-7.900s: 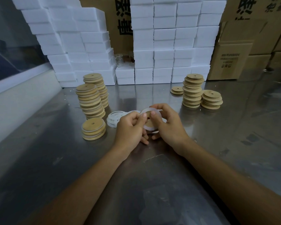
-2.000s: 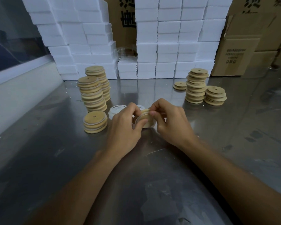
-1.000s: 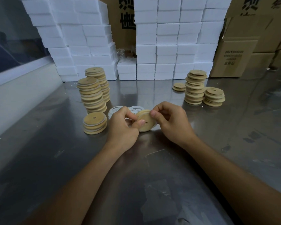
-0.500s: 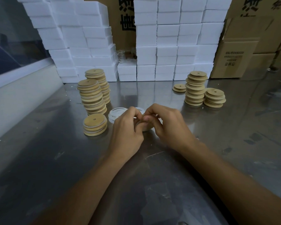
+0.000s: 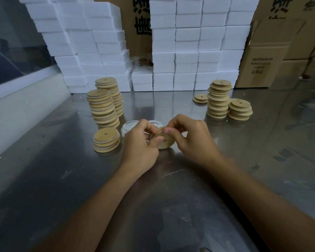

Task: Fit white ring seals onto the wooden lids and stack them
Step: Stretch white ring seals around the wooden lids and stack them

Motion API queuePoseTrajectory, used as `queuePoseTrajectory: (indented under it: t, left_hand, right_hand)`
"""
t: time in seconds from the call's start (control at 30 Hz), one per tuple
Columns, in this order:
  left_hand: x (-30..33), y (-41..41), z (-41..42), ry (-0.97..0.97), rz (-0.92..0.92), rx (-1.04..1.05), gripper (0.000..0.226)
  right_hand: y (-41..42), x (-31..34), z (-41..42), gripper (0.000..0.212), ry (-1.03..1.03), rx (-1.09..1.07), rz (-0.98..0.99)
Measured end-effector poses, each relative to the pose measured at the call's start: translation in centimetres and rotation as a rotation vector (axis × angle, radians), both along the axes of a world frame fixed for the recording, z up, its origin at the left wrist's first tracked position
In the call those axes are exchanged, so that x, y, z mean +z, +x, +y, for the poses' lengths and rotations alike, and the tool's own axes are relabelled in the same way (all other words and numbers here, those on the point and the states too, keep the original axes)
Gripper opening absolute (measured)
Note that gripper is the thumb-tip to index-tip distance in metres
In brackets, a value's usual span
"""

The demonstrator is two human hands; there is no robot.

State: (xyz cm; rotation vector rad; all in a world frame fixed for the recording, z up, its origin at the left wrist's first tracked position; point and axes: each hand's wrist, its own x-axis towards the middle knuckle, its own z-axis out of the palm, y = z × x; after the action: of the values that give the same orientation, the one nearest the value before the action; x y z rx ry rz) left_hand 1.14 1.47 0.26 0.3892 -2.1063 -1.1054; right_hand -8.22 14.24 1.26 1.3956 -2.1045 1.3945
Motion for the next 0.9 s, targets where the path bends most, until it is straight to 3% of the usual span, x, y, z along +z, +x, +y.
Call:
queuePoseTrajectory:
  t: [0.13,0.23,0.4,0.5,0.63,0.8,0.9]
  left_hand:
    - [-0.23,-0.02,-0.43,0.114,0.007,-0.014,0.034]
    - [-0.40,-0.14,-0.42,0.098,0.020,-0.028,0.034]
    - [-0.28,0.29,-0.21,-0.296,0.079,-0.006,0.033]
    - [-0.23,0.25,-0.22,-0.381,0.100,-0.018,0.031]
    - [-0.31,0.21,-0.32,-0.364,0.120,-0.009,0.024]
    - [-0.29,0.05,-0.63,-0.112,0.094,0.007,0.032]
    - [-0.13,0.10,-0.46,-0.134,0.082,0.005,0.032]
  right_hand:
    - [-0.21,-0.39,0.10,0.012,-0.006,-0.037,-0.143]
    - [-0.09,-0.37,0.11,0.010,0.026,-0.038,-0.112]
    - [0.33,0.18,0.19,0.006,0.130,-0.012,0.053]
    - [0.42,0.39,0.18,0.008,0.155,0.021,0.066]
    - [0.21,0.33,0.19,0.009,0.125,0.038,0.071]
    - [-0.22,-0.37,0.06,0.005,0.076,0.024,-0.089]
    - [-0.16,-0.50,0.07,0.003,0.064,0.008,-0.090]
